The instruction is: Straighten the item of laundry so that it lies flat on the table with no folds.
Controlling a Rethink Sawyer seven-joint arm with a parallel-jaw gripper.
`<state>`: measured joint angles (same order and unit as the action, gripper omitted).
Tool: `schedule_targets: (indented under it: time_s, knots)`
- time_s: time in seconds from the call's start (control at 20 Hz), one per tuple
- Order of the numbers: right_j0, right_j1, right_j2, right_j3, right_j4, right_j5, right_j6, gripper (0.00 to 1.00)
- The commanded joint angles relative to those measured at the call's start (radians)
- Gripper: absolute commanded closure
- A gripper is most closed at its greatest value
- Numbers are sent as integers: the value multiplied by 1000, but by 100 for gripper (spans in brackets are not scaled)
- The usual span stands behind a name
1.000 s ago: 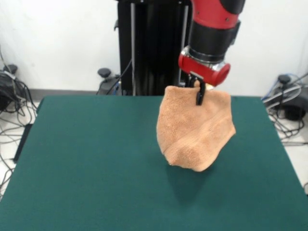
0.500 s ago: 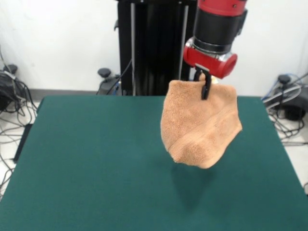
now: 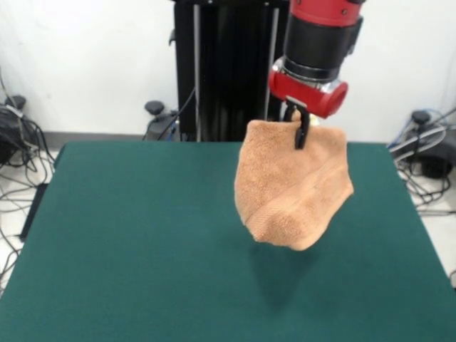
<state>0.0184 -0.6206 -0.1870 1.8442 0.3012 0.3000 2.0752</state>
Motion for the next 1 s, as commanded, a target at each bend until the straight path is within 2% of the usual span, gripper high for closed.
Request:
schedule_targets:
  time_s: [0.05,0.2,0.75,0.9,0.95,1.0]
  knots:
    - [34,73,5,-24,-82,-165,109,100]
    - [72,91,-42,-40,-99,-252,133,100]
    - [91,133,-93,-63,-84,-362,115,100]
    - [51,153,-44,-50,-84,-359,120,100]
    - [23,160,-5,-39,-84,-332,121,100]
    - [-17,162,56,-17,-71,-245,114,100]
